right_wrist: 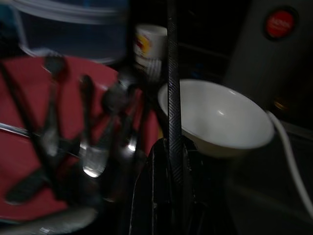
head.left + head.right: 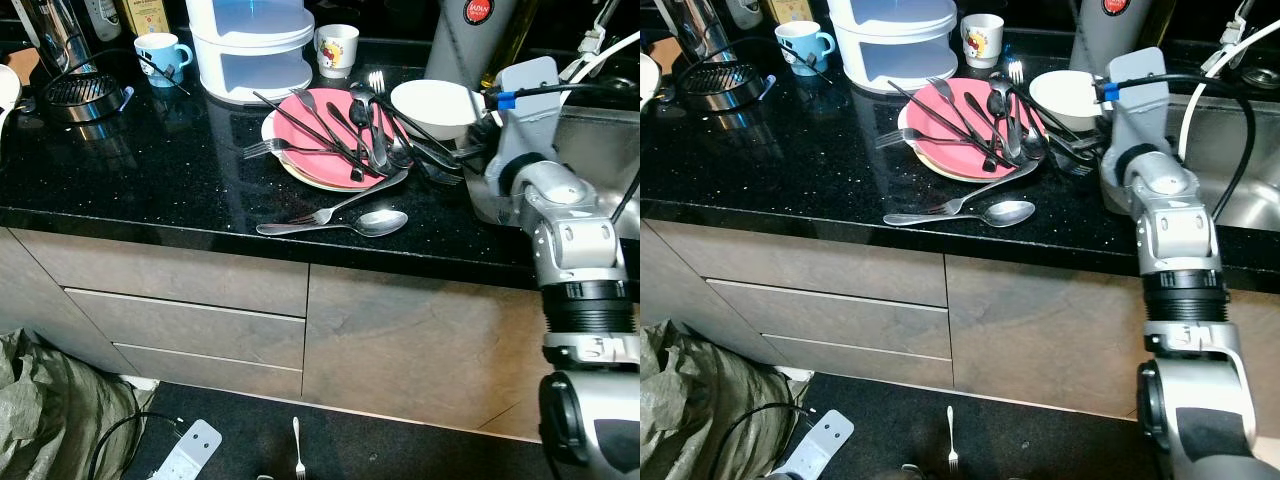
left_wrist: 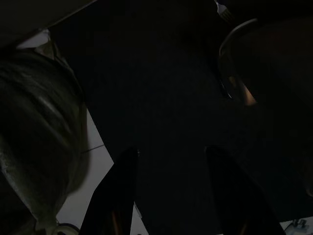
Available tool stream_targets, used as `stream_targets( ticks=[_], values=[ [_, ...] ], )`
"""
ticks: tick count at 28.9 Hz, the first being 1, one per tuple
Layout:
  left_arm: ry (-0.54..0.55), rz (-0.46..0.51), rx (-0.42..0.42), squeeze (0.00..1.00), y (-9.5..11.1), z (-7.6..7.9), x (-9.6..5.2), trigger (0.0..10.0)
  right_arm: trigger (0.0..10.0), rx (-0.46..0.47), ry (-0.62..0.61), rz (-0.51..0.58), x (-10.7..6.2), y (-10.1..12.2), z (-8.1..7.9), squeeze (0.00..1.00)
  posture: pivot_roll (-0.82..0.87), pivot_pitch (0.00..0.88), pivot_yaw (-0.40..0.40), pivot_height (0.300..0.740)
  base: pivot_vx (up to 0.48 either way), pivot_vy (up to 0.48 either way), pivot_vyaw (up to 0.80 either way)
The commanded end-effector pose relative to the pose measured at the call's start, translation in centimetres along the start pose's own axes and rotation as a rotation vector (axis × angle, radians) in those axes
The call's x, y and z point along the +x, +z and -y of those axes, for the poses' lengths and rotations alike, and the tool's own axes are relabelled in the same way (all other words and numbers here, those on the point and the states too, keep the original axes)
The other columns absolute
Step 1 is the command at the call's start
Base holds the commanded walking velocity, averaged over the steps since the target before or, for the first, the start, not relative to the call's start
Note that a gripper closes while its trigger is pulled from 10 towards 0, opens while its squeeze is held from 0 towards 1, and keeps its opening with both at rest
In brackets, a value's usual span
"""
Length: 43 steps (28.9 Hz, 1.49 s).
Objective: Kitchen organization
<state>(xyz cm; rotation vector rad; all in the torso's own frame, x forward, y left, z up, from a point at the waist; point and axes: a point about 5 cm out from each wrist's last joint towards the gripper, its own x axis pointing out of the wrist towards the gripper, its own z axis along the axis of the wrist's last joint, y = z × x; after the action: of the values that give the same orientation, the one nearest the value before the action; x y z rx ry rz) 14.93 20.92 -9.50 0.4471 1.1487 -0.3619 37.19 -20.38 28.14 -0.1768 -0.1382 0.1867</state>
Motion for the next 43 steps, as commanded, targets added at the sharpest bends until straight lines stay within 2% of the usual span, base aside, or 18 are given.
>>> stream_targets(
  ticks=[1,4,6,10,15,24,43],
  values=[
    [-0.01,-0.004,-0.007,0.0,-0.2,0.4,0.0,10.0,10.0,0.032,0.021,0.03,-0.2,0.2,-0.2,0.0,0.01,0.074,0.001,0.74,0.0,0.0,0.0],
    [-0.015,0.003,-0.033,0.0,-0.2,0.4,0.0,10.0,10.0,0.057,0.023,0.036,-0.4,-0.2,-0.1,0.0,0.01,0.072,0.002,0.74,0.0,0.0,0.0],
    [-0.014,0.005,-0.038,0.0,-0.2,0.4,0.0,10.0,10.0,0.057,-0.015,0.03,-0.6,-0.5,0.6,0.0,0.0,0.071,0.004,0.74,0.0,0.0,0.0],
    [-0.018,0.008,-0.044,0.0,-0.1,0.5,0.1,10.0,10.0,-0.032,-0.142,-0.038,-1.2,-1.3,3.2,0.0,0.0,0.068,0.003,0.74,0.0,0.0,0.0],
    [-0.035,0.02,-0.081,0.0,0.0,0.6,0.1,10.0,10.0,-0.1,-0.193,-0.075,-2.1,-2.0,4.8,0.0,0.0,0.062,0.001,0.74,0.0,0.0,0.0],
    [-0.033,0.013,-0.116,0.0,0.0,0.6,0.1,10.0,10.0,-0.095,-0.201,-0.081,-2.3,-2.4,4.7,0.0,-0.01,0.053,0.007,0.74,0.0,-0.085,0.0],
    [-0.043,0.016,-0.133,0.0,0.1,0.8,0.1,10.0,10.0,-0.096,-0.172,-0.065,-1.5,-1.9,3.8,0.0,-0.01,0.049,-0.004,0.74,0.0,-0.4,0.0]
  ],
)
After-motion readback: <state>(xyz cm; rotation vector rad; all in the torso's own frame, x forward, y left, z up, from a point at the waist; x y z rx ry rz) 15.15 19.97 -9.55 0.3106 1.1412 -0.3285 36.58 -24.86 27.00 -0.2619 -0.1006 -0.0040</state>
